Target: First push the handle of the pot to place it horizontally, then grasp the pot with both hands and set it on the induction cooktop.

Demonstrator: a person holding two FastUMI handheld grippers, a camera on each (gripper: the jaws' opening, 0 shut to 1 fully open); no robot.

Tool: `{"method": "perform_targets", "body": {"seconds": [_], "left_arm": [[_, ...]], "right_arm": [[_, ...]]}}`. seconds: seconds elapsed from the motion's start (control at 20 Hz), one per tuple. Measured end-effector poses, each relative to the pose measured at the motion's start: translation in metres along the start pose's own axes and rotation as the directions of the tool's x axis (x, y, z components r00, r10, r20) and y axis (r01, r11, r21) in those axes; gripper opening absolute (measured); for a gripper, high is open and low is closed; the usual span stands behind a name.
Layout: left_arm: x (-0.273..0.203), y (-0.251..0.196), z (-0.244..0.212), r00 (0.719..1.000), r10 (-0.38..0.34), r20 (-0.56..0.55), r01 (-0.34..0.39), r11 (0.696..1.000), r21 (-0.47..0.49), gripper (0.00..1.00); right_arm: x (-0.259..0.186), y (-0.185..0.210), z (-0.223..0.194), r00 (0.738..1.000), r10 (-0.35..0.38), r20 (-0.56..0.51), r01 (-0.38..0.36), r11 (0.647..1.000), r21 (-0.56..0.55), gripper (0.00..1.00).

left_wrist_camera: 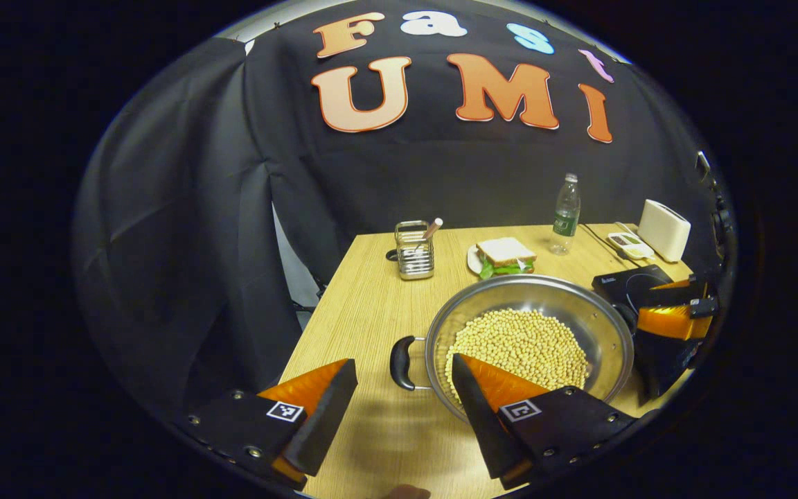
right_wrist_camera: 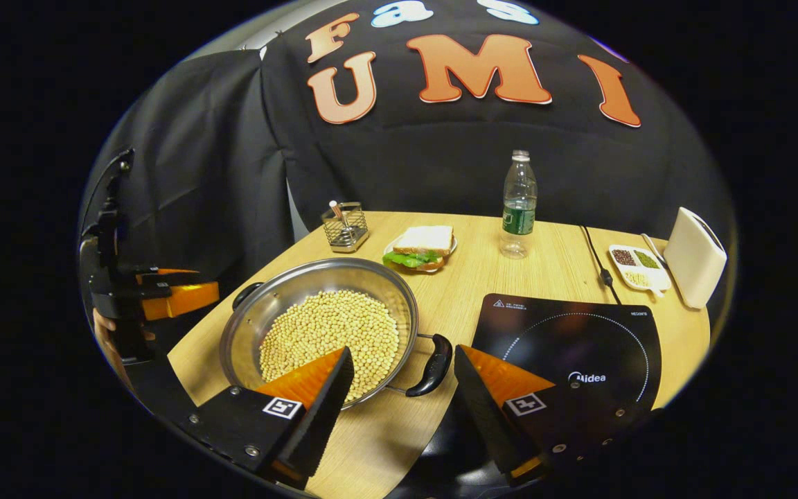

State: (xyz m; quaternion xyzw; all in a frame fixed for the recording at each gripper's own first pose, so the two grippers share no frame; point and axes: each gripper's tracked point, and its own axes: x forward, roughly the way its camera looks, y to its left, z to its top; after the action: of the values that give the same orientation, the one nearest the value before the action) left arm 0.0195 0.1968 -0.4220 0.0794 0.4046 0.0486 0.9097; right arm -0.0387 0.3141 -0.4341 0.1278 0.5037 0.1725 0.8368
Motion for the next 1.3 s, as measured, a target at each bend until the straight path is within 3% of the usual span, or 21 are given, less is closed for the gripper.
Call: {"method": "perform_targets", "body": {"seconds": [0.15,0.4,0.65,0.95,1.0,1.05,1.1,1.3], "left_arm": [[0.013,-0.004,-0.004,0.997,-0.034,-0.063,0.031,0.999,-0.039,0.87],[0.046,-0.006,-0.03,0.982,-0.05,-0.183,0.037,0.997,-0.074,0.88],[0.065,-0.004,-0.045,0.973,-0.051,-0.223,0.029,0.995,-0.099,0.88],[0.081,-0.003,-0.059,0.969,-0.05,-0.243,0.023,0.993,-0.114,0.88],[0.083,-0.005,-0.061,0.967,-0.055,-0.249,0.026,0.993,-0.116,0.88],[0.086,-0.006,-0.064,0.966,-0.056,-0.252,0.028,0.993,-0.115,0.88],[0.09,-0.006,-0.066,0.966,-0.055,-0.254,0.026,0.993,-0.113,0.88],[0.096,-0.013,-0.075,0.965,-0.058,-0.257,0.032,0.994,-0.105,0.88]], "right_arm": [[0.014,0.006,-0.001,0.999,0.01,-0.041,-0.008,0.998,0.063,0.9],[0.029,-0.002,-0.011,0.994,-0.03,-0.101,0.039,0.995,0.088,0.86],[0.039,-0.008,-0.012,0.99,-0.07,-0.124,0.084,0.99,0.112,0.79],[0.056,-0.004,-0.028,0.977,-0.095,-0.191,0.121,0.984,0.128,0.78],[0.057,-0.005,-0.03,0.974,-0.102,-0.202,0.128,0.985,0.119,0.7],[0.059,-0.004,-0.029,0.974,-0.113,-0.197,0.136,0.985,0.107,0.77],[0.06,-0.008,-0.03,0.971,-0.137,-0.197,0.157,0.983,0.09,0.78],[0.066,-0.007,-0.033,0.966,-0.146,-0.211,0.168,0.982,0.089,0.69]]}}
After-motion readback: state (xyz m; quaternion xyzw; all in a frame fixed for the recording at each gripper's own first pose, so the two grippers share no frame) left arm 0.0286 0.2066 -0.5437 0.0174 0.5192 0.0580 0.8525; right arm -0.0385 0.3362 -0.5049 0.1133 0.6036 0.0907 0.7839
